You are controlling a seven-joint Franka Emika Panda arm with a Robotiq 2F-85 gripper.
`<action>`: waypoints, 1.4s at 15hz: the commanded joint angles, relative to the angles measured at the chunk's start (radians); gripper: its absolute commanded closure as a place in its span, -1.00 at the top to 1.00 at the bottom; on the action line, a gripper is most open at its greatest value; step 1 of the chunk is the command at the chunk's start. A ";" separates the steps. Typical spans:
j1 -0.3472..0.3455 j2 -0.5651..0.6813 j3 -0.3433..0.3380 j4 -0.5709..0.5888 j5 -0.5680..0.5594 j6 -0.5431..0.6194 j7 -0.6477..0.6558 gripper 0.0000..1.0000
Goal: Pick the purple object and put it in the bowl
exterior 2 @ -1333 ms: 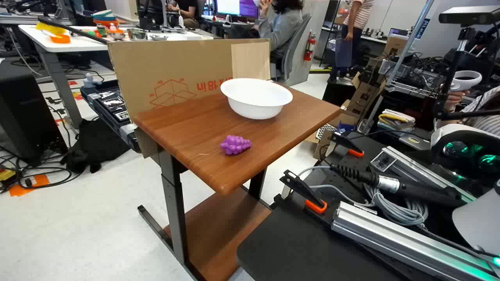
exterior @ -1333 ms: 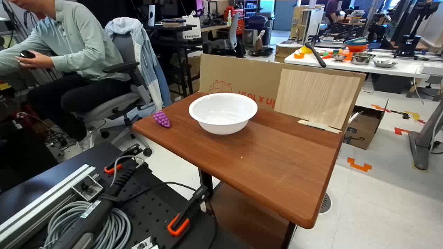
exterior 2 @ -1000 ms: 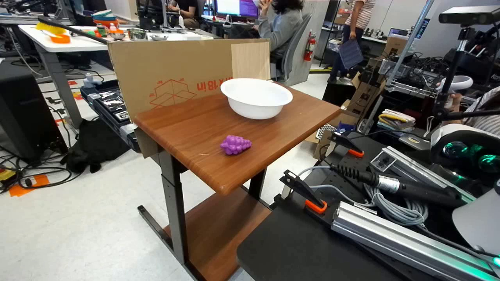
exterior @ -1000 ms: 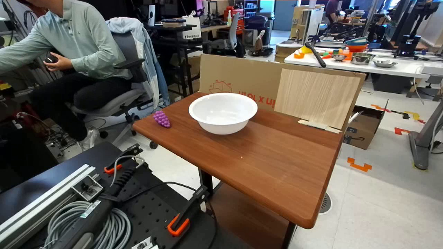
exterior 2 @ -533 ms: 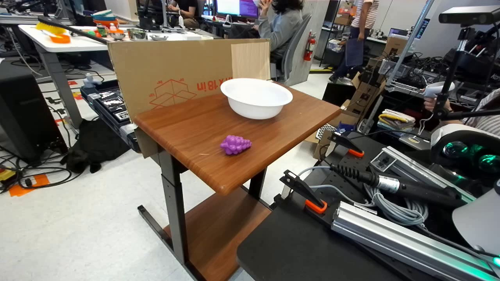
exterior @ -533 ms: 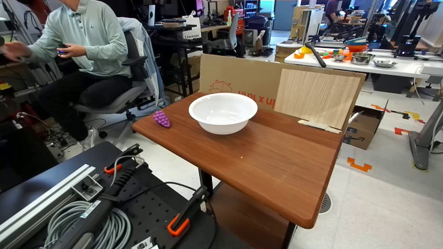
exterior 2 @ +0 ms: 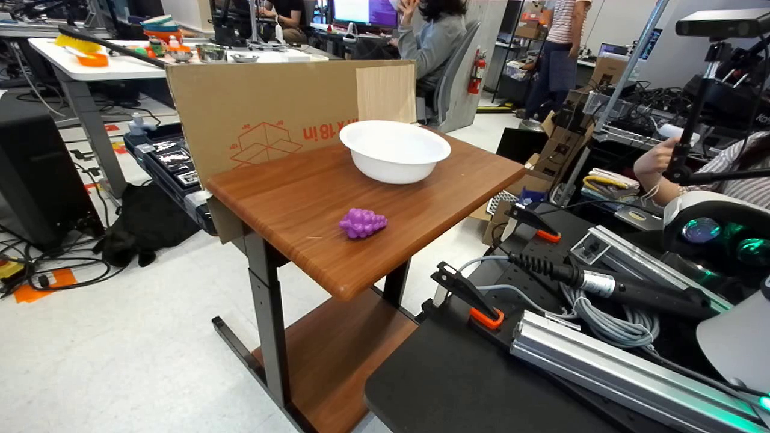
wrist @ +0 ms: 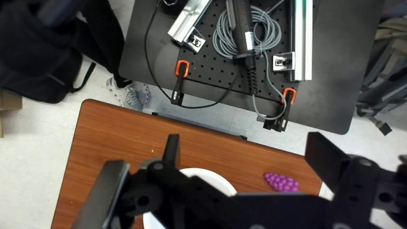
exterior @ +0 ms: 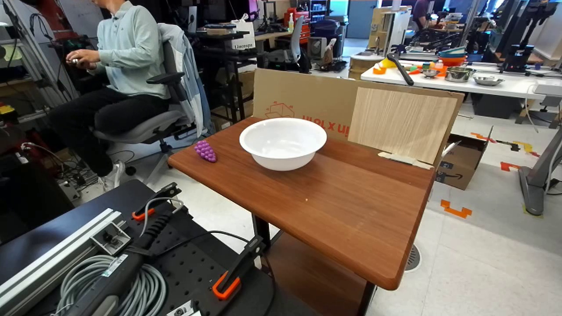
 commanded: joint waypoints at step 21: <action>0.136 -0.007 0.070 -0.197 -0.221 0.621 -0.364 1.00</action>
